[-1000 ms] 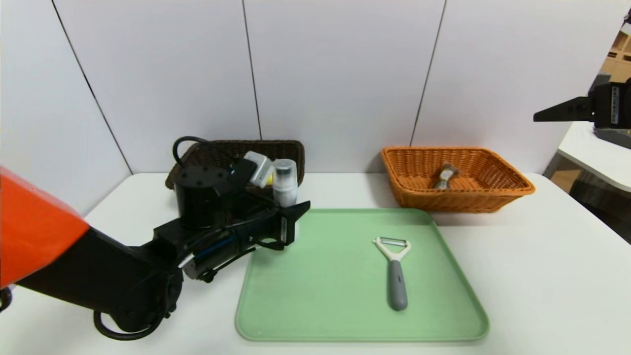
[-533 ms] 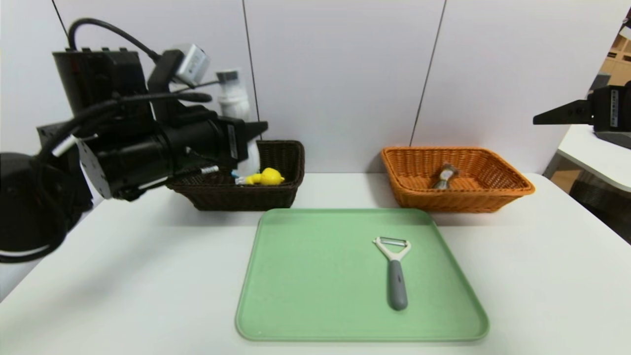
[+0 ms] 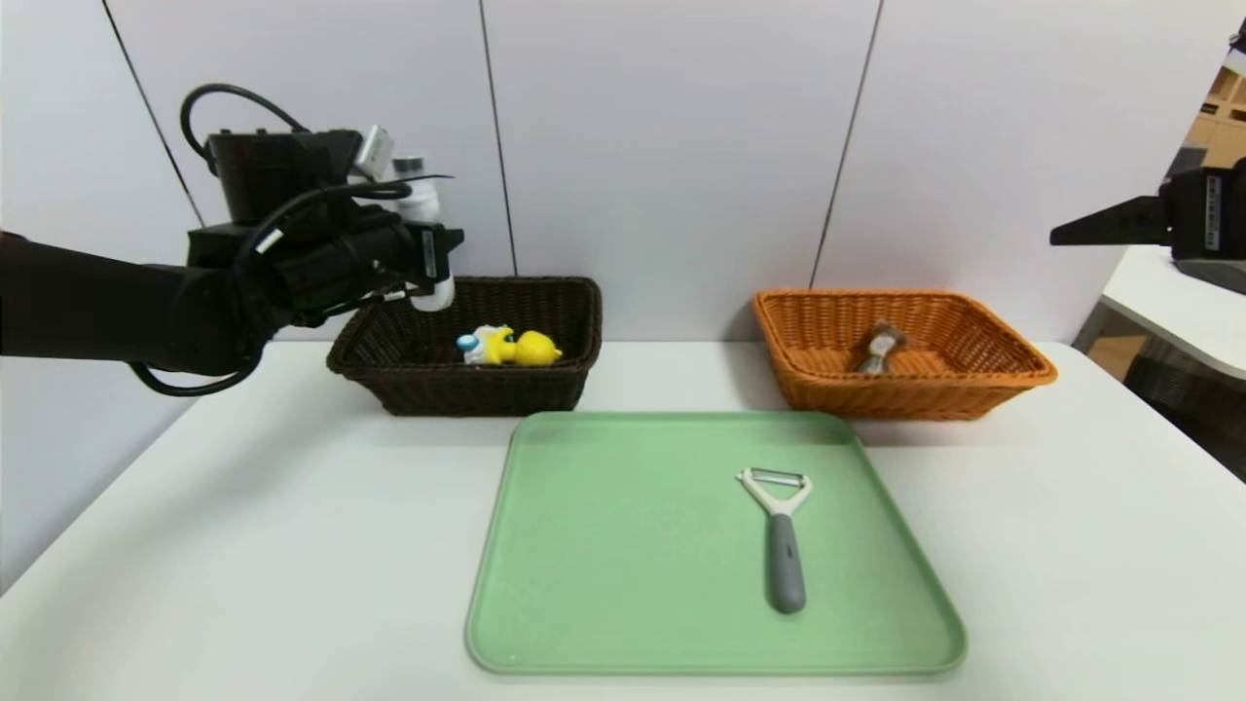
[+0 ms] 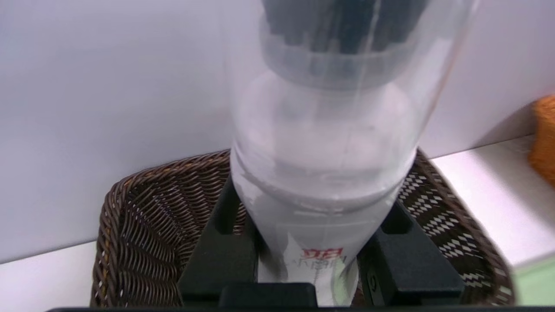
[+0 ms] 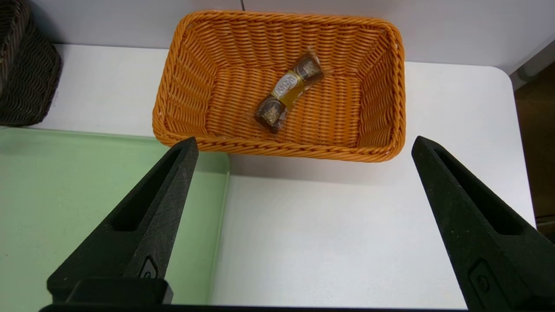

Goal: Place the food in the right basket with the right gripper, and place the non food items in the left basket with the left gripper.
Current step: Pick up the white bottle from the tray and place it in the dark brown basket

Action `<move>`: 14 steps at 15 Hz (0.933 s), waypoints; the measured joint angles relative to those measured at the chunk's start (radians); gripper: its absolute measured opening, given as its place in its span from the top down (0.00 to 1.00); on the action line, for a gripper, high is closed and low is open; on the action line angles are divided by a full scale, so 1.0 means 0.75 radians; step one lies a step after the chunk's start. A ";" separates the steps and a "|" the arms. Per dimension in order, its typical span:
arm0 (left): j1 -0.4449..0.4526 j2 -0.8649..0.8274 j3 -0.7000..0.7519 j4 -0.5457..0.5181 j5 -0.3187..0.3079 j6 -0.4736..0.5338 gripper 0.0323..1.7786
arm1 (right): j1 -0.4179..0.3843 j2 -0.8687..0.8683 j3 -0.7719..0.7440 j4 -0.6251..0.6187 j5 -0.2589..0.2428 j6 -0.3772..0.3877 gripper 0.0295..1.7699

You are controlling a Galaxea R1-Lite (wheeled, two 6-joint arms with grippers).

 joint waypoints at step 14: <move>0.077 0.241 -0.001 -0.047 0.026 -0.008 0.34 | -0.009 0.001 0.001 0.001 -0.003 -0.003 0.04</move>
